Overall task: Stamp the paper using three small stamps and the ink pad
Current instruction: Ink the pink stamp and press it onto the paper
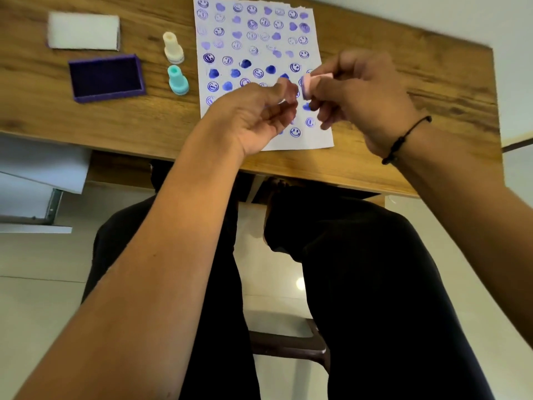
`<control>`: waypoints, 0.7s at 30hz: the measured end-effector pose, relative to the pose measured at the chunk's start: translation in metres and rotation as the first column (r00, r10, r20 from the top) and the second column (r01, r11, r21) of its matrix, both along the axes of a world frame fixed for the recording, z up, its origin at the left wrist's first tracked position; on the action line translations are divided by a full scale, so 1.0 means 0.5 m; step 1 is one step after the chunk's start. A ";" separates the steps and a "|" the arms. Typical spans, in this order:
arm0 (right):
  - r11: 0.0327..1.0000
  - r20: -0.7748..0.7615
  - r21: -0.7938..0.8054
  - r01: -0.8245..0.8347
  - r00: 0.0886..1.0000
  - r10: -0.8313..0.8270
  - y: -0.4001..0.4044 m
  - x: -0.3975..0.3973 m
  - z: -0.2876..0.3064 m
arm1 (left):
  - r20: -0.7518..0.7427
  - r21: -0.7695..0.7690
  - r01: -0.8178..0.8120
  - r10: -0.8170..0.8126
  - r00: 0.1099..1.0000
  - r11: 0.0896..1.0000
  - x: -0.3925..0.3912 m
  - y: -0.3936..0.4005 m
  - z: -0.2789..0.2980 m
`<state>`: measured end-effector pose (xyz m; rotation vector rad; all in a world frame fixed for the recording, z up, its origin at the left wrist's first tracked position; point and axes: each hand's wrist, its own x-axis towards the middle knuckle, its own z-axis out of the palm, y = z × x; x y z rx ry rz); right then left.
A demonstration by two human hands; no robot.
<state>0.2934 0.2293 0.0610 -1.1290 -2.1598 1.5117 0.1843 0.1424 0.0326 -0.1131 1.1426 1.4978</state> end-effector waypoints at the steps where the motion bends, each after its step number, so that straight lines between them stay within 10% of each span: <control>1: 1.000 -0.016 -0.016 0.000 1.000 0.000 -0.004 -0.009 -0.001 | 0.006 0.016 -0.009 0.009 1.000 1.000 -0.003 -0.002 0.002; 21: 0.850 0.184 0.318 -0.421 0.906 0.380 -0.045 -0.194 0.014 | -0.326 -0.068 -0.123 0.095 0.941 0.990 -0.129 -0.083 0.016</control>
